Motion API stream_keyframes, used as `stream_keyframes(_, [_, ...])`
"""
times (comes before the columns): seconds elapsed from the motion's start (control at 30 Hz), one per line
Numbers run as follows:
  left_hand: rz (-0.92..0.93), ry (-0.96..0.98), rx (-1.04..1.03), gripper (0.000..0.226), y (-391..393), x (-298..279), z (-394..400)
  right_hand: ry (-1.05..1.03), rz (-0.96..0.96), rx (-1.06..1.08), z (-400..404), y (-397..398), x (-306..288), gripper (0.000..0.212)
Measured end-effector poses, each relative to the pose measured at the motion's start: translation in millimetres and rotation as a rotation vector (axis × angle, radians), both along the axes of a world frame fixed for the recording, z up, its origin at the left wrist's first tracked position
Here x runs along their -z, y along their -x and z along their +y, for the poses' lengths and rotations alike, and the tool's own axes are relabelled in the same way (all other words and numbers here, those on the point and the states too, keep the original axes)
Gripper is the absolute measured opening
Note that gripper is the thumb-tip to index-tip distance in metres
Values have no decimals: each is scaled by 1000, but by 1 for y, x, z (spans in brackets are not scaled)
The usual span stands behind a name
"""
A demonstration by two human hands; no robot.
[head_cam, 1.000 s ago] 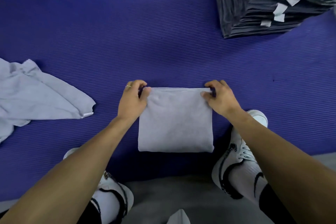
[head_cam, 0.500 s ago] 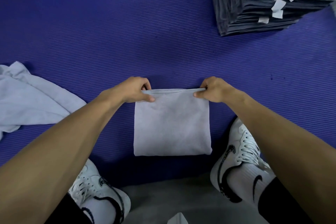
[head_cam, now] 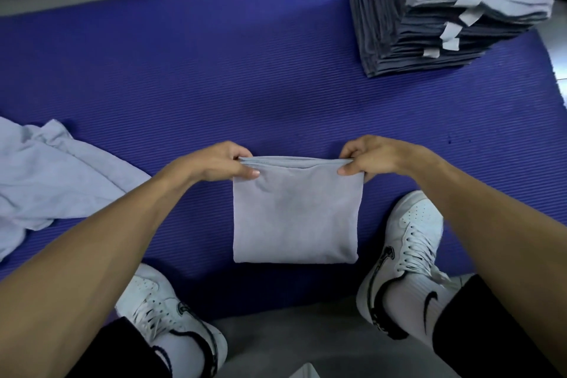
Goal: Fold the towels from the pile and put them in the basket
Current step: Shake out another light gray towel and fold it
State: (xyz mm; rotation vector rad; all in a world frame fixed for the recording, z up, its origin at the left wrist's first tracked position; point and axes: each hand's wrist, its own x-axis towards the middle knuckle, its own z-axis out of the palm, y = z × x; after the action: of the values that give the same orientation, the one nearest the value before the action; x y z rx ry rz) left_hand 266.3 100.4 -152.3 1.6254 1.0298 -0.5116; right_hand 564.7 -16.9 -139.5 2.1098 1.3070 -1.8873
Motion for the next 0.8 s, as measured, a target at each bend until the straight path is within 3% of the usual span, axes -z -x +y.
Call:
stream_keyframes(0.13, [-145,18,-156,18,-9,-43,-6,-64,64,70,-8,-16,-56,11])
stream_keyframes(0.27, [-266,-44,-183,25,-36,-99,-12,-157,13,101,-20,-39,-120,15])
stream_keyframes(0.4, [-296,-95,-202,31,-77,-150,-23,-192,-83,138,-31,-72,-175,16])
stream_keyframes(0.53, [-282,-88,-200,20,-127,-186,-29,-152,-111,177,-43,-107,-217,14])
stream_keyframes(0.63, [-282,-184,-222,15,-168,-209,-21,-163,-100,230,-42,-136,-235,13])
stream_keyframes(0.73, [-352,-358,-317,10,-209,-244,1,-343,-178,325,-18,-170,-258,23])
stream_keyframes(0.8, [-442,-540,-350,12,-236,-270,24,-508,-272,346,7,-188,-282,15])
